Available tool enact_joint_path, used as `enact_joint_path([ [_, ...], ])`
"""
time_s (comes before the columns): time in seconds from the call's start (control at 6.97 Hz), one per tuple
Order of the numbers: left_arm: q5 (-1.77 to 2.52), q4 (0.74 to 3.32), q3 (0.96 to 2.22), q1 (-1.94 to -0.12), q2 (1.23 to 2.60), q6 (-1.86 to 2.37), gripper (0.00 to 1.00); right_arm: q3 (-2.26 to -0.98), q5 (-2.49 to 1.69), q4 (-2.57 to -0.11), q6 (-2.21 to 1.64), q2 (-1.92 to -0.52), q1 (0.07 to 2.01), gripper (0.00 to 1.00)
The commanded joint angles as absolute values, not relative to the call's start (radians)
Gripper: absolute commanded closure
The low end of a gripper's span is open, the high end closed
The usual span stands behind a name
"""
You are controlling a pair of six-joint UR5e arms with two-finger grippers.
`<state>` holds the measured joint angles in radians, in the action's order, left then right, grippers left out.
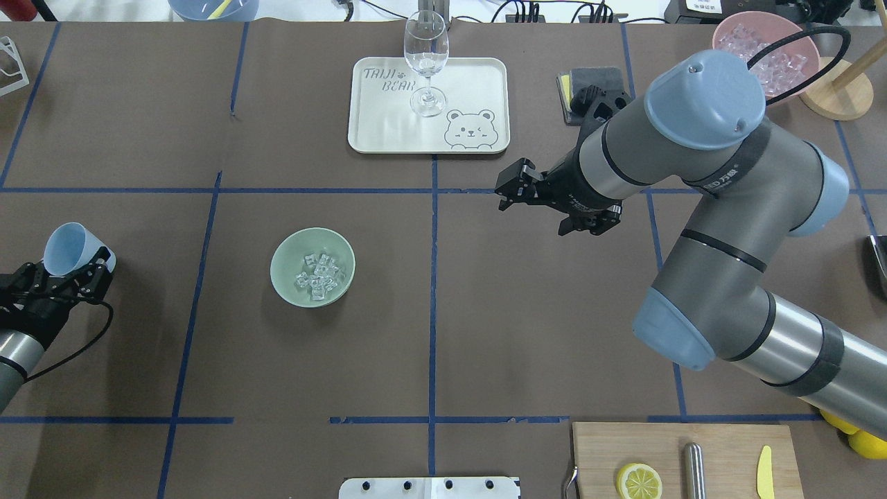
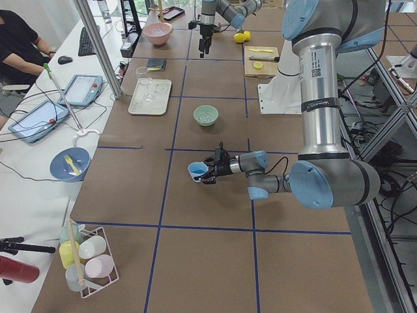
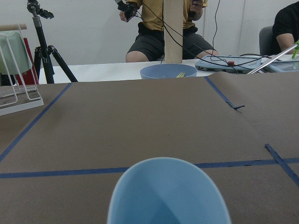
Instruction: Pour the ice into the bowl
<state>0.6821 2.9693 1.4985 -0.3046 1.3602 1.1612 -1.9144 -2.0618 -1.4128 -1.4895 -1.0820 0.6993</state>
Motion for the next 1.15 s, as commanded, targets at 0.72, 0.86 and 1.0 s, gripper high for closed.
enact_joint_path([
  [0.72,0.793,2.977,1.656,-0.316,1.268,1.054,0.0,-1.83,-1.885,-1.413,-1.497,-0.971,0.539,0.0],
  [0.86,0.796,2.977,1.666,-0.319,1.259,1.052,0.0,-1.789,-1.878,-1.413,-1.508,-0.936,0.52,0.0],
  [1.0,0.793,2.976,1.664,-0.321,1.25,1.052,0.0,-1.731,-1.862,-1.411,-1.509,-0.89,0.505,0.0],
])
